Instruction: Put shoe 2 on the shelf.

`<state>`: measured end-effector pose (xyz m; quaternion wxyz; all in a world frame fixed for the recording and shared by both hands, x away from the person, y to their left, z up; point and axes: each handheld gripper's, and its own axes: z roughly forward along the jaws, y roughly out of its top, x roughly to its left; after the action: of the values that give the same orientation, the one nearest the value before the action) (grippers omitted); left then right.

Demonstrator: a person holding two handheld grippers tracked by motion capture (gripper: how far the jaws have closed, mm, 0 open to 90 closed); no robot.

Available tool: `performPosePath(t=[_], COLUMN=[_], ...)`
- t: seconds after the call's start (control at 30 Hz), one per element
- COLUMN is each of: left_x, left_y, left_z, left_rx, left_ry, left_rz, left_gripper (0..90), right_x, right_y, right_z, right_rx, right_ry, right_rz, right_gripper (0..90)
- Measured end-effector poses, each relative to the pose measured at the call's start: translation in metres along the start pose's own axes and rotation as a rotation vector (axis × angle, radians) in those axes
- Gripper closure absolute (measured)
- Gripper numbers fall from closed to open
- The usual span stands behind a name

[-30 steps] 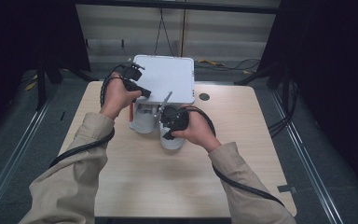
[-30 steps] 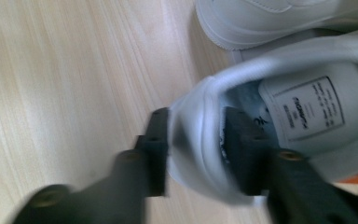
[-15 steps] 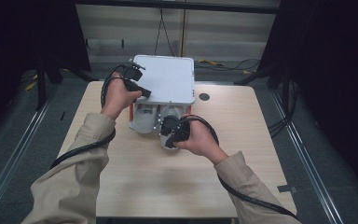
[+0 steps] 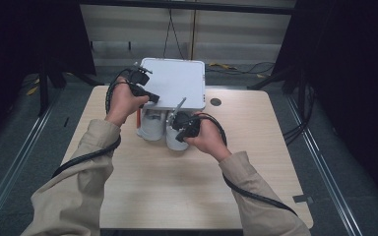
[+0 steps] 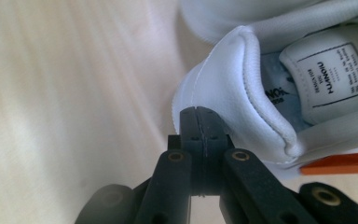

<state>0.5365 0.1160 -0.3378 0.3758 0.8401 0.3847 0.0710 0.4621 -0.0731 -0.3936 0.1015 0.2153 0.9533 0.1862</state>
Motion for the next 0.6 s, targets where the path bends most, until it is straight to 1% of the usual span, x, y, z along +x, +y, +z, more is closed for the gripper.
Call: performPosePath(t=[0.07, 0.1, 0.13, 0.17, 0.2, 0.27, 0.37, 0.4, 0.47, 0.53, 0.6], left_x=[0.0, 0.0, 0.0, 0.0, 0.0, -0.001, -0.002, -0.002, -0.002, 0.0, 0.0], left_y=[0.0, 0.0, 0.0, 0.0, 0.0, 0.001, 0.003, 0.002, 0.002, 0.001, 0.001], left_z=[0.0, 0.0, 0.0, 0.0, 0.0, 0.0, 0.0, 0.0, 0.0, 0.0, 0.0], left_rx=[0.001, 0.0, -0.001, 0.0, 0.002, 0.006, 0.016, 0.015, 0.011, 0.005, 0.004], left_ry=[-0.002, 0.0, -0.002, -0.002, -0.001, 0.003, 0.016, 0.016, 0.012, 0.002, 0.003], left_rz=[0.003, 0.001, 0.002, 0.004, 0.004, 0.002, 0.024, 0.023, 0.017, 0.008, 0.007], left_gripper=[90.0, 90.0, 90.0, 90.0, 90.0, 90.0, 90.0, 90.0, 90.0, 90.0, 90.0], right_x=[-0.006, -0.006, -0.008, -0.009, -0.011, -0.013, -0.015, -0.016, -0.017, -0.018, -0.018], right_y=[0.004, 0.004, 0.006, 0.007, 0.008, 0.011, 0.016, 0.019, 0.019, 0.018, 0.018], right_z=[0.004, 0.004, 0.005, 0.006, 0.008, 0.01, 0.014, 0.016, 0.017, 0.017, 0.017], right_rx=[0.012, 0.012, 0.01, 0.012, 0.009, 0.0, 0.004, -0.001, -0.009, -0.017, -0.018], right_ry=[-0.028, -0.028, -0.039, -0.044, -0.039, -0.043, -0.046, -0.046, -0.046, -0.034, -0.033], right_rz=[0.002, 0.002, -0.001, -0.012, -0.009, -0.011, -0.012, -0.004, -0.01, -0.004, -0.008], right_gripper=[90.0, 90.0, 90.0, 90.0, 90.0, 90.0, 90.0, 90.0, 90.0, 90.0, 90.0])
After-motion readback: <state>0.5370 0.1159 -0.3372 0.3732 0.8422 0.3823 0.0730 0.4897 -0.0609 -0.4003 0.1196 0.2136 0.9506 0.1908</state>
